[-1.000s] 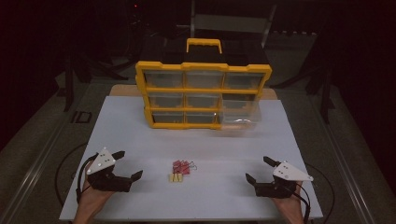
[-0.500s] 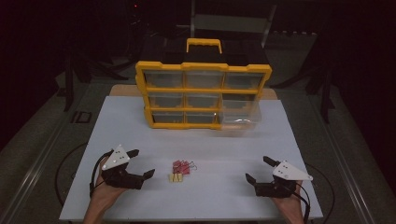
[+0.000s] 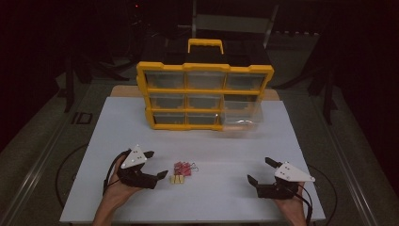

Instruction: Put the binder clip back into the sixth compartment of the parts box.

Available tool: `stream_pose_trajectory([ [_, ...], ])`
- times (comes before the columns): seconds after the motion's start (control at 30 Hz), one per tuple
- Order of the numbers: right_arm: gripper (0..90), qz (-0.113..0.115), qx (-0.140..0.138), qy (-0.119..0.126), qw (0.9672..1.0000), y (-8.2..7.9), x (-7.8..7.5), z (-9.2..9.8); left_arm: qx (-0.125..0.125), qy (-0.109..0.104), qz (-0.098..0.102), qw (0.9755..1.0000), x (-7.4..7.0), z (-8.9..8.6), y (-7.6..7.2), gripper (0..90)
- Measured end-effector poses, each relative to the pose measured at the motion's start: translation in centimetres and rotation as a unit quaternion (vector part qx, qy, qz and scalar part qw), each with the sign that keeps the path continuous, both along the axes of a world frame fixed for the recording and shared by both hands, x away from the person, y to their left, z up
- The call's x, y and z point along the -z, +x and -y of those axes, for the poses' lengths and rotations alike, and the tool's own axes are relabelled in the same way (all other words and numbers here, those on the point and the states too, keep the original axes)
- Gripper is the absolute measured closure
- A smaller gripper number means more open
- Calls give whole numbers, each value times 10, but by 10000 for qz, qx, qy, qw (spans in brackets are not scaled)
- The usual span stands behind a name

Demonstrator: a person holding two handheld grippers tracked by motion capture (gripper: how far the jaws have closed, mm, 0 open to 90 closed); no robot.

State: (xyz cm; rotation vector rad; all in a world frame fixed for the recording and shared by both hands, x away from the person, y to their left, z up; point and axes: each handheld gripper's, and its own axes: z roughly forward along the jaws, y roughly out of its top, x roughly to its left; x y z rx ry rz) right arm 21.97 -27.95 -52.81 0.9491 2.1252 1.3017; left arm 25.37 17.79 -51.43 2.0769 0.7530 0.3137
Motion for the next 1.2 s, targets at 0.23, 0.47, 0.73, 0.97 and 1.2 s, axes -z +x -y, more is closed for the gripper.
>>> stream_pose_trajectory([
  [0.23, 79, 3, -20, -17, 10000, 1, 0, 0, 171, 74, -91, 9998, 7, 17, 6, 182],
  [0.47, 79, 15, -20, -37, 10000, 1, 0, -1, 273, 116, -85, 9995, 8, 33, 13, 243],
  [0.73, 79, 25, -4, -29, 10000, 0, 0, 0, 379, 220, -118, 9990, 15, 53, 21, 315],
  [0.97, 79, 29, -2, -37, 10000, 0, 0, 0, 626, 322, -110, 9975, 16, 69, 25, 378],
  [1.2, 79, 30, -5, -41, 10000, 0, 0, 0, 943, 435, -100, 9945, 16, 88, 31, 483],
])
